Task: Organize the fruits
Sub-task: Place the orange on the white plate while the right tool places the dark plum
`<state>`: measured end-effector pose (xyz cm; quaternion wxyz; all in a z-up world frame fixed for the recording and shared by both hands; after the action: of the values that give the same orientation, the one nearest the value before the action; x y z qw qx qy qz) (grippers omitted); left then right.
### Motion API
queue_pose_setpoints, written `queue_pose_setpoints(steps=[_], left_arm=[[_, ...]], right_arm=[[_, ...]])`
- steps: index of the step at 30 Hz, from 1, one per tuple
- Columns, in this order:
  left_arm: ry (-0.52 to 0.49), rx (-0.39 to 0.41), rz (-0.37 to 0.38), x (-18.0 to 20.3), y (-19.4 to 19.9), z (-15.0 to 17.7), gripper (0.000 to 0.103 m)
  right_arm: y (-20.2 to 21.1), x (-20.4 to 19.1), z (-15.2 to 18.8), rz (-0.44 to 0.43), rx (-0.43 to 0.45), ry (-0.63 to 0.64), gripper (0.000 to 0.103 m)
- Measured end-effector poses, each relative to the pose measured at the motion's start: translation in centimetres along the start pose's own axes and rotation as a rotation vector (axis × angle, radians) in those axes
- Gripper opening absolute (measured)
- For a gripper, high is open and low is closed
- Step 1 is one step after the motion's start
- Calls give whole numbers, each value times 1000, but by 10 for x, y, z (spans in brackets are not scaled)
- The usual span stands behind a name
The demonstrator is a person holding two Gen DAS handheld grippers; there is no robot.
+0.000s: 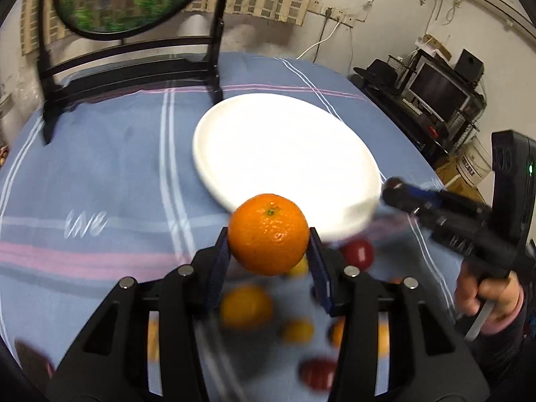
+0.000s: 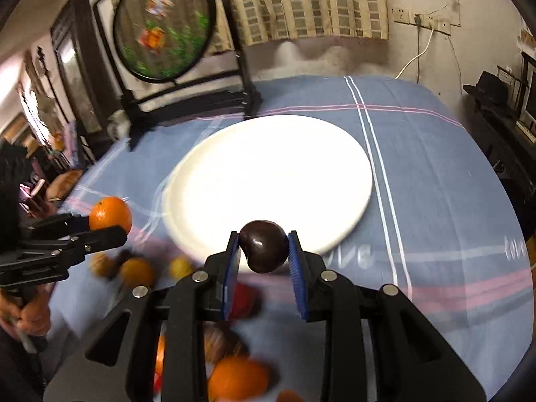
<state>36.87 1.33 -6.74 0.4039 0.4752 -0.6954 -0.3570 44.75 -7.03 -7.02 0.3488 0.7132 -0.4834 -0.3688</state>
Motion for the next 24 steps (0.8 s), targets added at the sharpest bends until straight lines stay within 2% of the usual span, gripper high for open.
queue_pose_setpoints(steps=[4,8,10,11,12,13,17,19,24], left_arm=[[-15,-54,-38,5,-42,-37,46],[0,-101,-45,3,-71,-48,46],[7,-110,-58,2,-75,-48,53],[3,-95,-65,4,-71,-50,66],[-5,-76,-76,5,-66,-50,73],[-22,-35,-105,8,-53,-50,75],[-68,44,-137,21,-11,-28,87],[-64,83,-119,22,7,-7,90],[-50,71,-31,26,20,59,92]], right_arm=[[-33,8,-19,-9,-48,-7,29],[-48,13,-23,-8,-84,-2,29],[-51,11,-22,-19,-118,-1,31],[-49,10,-20,-30,-132,-3,32],[-46,9,-17,-43,-136,-4,32],[-40,8,-15,-58,-136,-7,33],[-6,2,8,-98,-91,-15,48],[11,0,29,-128,-66,-25,52],[26,-6,82,-188,-57,-31,53]])
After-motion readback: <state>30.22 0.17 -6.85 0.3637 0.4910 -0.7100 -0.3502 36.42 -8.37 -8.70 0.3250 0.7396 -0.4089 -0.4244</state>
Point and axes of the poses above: each gripper's, at about its wrist camera, not at the fingertips, and y roughly against the way its jaws point, x to its right, z to its underside, the point moved 9 cm from there along -y, roughly the way its jaws point, and after that the axes turned 14 degrees about -x, right-handed, at the moved point
